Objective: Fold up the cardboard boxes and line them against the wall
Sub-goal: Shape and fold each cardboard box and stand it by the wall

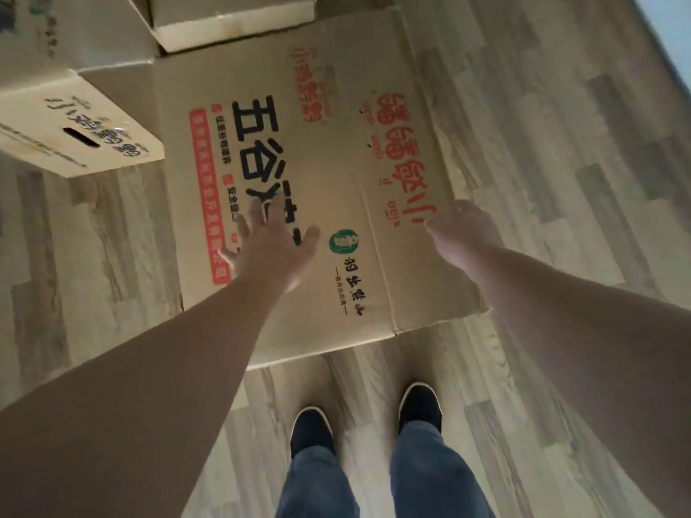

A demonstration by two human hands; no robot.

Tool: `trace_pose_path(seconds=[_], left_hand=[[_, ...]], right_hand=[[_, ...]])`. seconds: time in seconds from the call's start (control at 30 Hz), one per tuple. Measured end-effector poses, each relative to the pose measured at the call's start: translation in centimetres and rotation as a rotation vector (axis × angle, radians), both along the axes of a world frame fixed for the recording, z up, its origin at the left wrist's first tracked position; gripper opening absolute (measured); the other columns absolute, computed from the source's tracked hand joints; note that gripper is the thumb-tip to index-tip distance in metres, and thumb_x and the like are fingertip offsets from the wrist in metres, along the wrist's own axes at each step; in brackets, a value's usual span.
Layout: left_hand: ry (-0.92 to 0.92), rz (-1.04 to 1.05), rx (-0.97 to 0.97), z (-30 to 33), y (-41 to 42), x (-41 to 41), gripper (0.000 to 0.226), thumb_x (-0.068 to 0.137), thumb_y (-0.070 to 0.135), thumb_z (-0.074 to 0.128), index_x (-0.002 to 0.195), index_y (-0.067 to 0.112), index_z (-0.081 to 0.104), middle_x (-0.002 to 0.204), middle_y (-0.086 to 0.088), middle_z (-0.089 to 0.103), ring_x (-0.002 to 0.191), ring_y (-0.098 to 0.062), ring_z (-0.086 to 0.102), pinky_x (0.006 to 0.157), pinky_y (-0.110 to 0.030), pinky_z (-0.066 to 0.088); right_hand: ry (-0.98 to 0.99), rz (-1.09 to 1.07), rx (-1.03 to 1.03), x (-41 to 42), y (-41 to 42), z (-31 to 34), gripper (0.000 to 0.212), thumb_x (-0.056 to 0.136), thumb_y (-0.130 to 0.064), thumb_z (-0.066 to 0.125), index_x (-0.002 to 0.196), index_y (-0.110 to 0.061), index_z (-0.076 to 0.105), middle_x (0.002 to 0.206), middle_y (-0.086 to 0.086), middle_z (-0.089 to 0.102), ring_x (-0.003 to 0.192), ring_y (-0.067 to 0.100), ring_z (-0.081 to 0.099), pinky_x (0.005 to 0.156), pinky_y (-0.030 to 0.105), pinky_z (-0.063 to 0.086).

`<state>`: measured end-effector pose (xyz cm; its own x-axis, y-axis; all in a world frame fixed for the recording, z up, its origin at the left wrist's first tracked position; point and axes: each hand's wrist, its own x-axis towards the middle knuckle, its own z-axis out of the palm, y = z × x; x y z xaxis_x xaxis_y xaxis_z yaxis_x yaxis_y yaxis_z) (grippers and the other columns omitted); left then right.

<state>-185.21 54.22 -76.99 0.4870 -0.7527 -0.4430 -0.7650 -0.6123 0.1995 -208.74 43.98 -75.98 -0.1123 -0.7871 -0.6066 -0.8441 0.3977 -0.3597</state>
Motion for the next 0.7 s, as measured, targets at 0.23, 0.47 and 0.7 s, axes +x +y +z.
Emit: trace_pose_path(seconds=[0.23,0.47,0.7], left_hand=[[-0.014,0.488,0.170,-6.4,4.1,8.1,0.138,0.046,0.098,0.045,0.160,0.037,-0.002,0.164,-0.026,0.005,0.145,-0.060,0.013,0.117,-0.069,0.021],[0.121,0.505,0.198,-3.8,4.8,6.0,0.143,0.046,0.082,0.074,0.162,0.039,0.002,0.162,-0.037,0.005,0.139,-0.063,0.028,0.117,-0.062,0.029],[0.428,0.481,0.217,-7.1,7.6,0.8,0.135,0.038,0.097,0.069,0.148,0.065,-0.001,0.150,-0.018,0.048,0.125,-0.053,0.054,0.111,-0.066,0.037]], right_hand=[[-0.154,-0.222,-0.001,-1.5,-2.2,-6.3,0.066,0.081,-0.054,0.076,0.132,-0.015,0.059,0.115,0.003,0.065,0.098,0.025,0.061,0.080,0.035,0.048],[-0.225,-0.068,-0.151,-4.1,-2.3,-0.3,0.031,0.086,-0.050,0.074,0.100,-0.022,0.075,0.080,-0.008,0.067,0.076,0.016,0.066,0.062,0.026,0.046],[-0.079,0.054,-0.222,-8.9,0.0,10.4,0.033,0.093,-0.047,0.067,0.074,-0.020,0.061,0.064,-0.002,0.059,0.056,0.015,0.055,0.049,0.025,0.035]])
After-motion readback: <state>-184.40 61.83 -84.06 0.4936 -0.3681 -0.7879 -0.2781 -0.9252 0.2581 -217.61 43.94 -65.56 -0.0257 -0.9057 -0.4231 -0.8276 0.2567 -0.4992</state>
